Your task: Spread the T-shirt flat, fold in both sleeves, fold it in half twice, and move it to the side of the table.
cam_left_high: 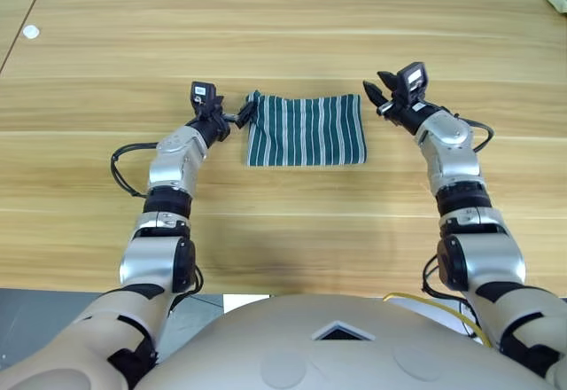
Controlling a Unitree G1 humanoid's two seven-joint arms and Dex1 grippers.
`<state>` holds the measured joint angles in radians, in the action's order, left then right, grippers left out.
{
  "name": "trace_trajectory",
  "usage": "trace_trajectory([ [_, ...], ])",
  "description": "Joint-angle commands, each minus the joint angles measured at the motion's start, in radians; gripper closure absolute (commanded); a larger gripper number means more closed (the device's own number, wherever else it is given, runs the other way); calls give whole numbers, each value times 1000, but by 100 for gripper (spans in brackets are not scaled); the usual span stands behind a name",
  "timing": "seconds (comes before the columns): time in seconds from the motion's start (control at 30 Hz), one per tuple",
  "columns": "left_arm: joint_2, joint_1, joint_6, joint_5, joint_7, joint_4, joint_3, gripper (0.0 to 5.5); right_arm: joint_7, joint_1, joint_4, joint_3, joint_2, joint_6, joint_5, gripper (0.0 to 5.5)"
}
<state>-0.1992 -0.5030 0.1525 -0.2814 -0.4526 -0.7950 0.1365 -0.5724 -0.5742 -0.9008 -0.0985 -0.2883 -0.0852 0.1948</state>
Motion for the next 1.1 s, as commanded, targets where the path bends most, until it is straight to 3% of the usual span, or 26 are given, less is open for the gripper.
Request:
trace_trajectory([
  [0.03,15,-105,-45,-68,74,-120,119,11,23,-112,-200,-110,9,62,77,290],
  [0.17,7,-148,-151,-174,37,-124,249,10,-28,-110,-180,-120,11,-40,67,227],
  [0.23,9,-111,-336,-138,-29,-32,227,10,-101,-49,-33,-89,31,-171,58,193],
  [0.33,-38,56,-760,110,-192,156,12,10,-146,83,229,39,57,-354,-40,143],
  [0.47,-151,178,-982,399,-212,213,-160,10,-102,171,346,222,50,-472,-264,84],
  [0.6,-225,212,-1013,694,-77,199,-267,10,-16,184,342,323,47,-493,-425,21],
  [0.8,-284,203,-901,1002,138,185,-410,10,184,88,181,422,93,-424,-610,15],
  [1.1,-331,193,-808,1083,262,198,-517,10,432,-55,-77,451,207,-263,-670,15],
])
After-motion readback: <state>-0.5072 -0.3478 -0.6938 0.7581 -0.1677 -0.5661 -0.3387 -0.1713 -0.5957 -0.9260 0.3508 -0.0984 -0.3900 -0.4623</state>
